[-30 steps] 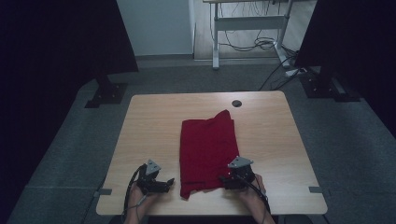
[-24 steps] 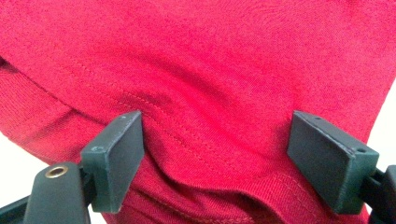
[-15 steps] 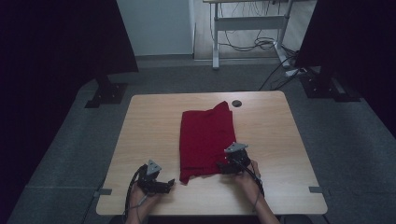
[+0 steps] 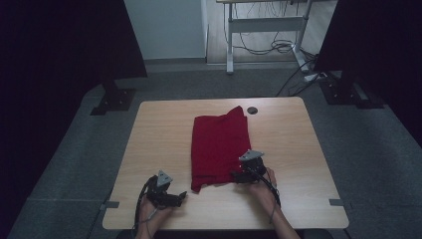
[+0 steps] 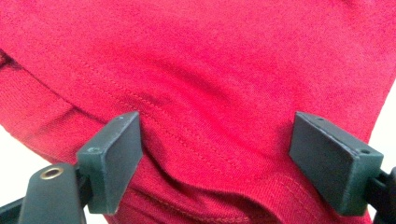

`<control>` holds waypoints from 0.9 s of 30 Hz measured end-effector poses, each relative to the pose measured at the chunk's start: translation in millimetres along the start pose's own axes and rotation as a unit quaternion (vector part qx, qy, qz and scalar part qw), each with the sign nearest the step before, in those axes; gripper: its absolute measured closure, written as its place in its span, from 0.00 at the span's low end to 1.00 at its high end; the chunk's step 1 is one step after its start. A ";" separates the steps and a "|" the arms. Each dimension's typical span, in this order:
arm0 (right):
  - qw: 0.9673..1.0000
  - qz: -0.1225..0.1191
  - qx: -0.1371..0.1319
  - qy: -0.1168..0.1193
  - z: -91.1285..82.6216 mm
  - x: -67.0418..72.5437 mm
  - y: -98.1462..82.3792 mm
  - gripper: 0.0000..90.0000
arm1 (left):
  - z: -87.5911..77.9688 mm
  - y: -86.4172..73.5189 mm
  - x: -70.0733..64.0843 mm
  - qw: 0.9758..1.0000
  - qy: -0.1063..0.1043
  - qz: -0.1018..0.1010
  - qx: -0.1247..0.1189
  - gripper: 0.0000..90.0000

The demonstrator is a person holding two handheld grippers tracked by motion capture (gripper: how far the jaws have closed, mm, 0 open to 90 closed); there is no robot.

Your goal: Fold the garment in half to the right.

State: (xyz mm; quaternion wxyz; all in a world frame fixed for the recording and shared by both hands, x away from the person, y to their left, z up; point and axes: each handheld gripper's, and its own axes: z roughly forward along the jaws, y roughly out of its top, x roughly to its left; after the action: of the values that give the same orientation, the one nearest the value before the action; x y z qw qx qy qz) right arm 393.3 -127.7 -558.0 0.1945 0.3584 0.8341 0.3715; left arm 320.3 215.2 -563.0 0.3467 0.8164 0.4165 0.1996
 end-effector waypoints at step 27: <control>0.999 -0.013 -0.018 0.039 -41.8 5.9 -7.0 0.13 | 0.4 0.4 -0.6 1.000 0.002 -0.002 0.001 0.02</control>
State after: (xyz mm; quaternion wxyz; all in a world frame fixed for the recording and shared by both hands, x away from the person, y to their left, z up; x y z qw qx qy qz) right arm 361.4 -146.7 -536.6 0.1726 0.3294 0.8388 0.3975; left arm 320.4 214.4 -563.0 0.3457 0.8154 0.4188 0.2006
